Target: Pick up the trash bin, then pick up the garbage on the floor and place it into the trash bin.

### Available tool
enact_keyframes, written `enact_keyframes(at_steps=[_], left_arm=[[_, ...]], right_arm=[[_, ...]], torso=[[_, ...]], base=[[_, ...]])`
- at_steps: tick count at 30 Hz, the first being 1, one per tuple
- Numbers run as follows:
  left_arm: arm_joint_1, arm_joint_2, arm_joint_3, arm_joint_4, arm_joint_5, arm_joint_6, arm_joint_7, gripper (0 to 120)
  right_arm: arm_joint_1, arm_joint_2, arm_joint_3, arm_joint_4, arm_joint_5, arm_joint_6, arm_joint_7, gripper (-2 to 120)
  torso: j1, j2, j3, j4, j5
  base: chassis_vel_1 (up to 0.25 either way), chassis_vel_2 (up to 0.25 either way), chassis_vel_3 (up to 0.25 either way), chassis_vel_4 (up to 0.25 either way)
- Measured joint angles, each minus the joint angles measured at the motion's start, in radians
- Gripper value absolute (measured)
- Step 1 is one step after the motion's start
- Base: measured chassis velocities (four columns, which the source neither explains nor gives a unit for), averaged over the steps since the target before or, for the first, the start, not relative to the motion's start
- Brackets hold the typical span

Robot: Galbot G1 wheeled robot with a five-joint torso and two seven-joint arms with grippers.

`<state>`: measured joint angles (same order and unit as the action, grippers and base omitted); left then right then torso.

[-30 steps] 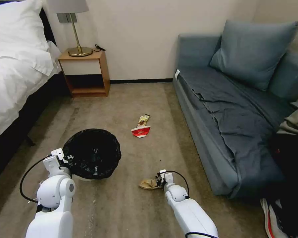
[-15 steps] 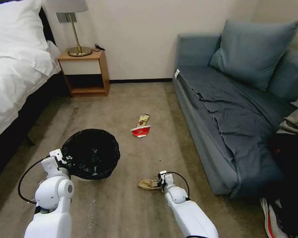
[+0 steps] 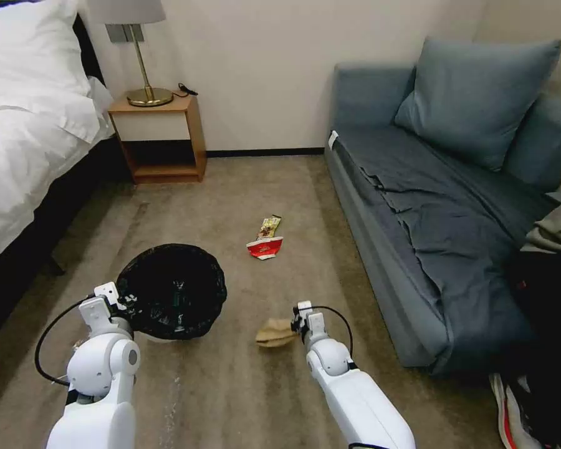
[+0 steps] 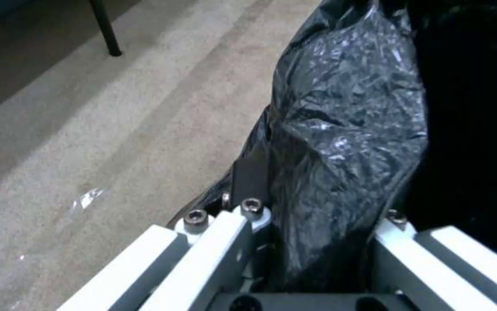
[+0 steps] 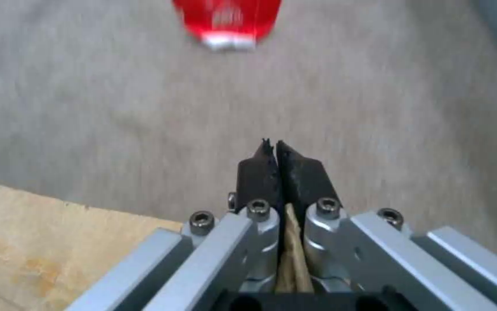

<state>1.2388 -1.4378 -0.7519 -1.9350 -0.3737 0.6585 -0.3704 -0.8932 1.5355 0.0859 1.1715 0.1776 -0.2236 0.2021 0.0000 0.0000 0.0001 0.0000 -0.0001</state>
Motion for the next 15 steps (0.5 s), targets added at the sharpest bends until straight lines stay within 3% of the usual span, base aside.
enact_keyframes(at_steps=[15], left_arm=[[-0.018,-0.004,0.004,0.034,0.000,-0.006,0.004,2]], right_arm=[[0.117,0.023,-0.082,0.061,0.050,0.075,0.143,0]], torso=[[0.000,0.000,0.000,0.0001,0.0000]], base=[[0.000,0.000,0.000,0.000]])
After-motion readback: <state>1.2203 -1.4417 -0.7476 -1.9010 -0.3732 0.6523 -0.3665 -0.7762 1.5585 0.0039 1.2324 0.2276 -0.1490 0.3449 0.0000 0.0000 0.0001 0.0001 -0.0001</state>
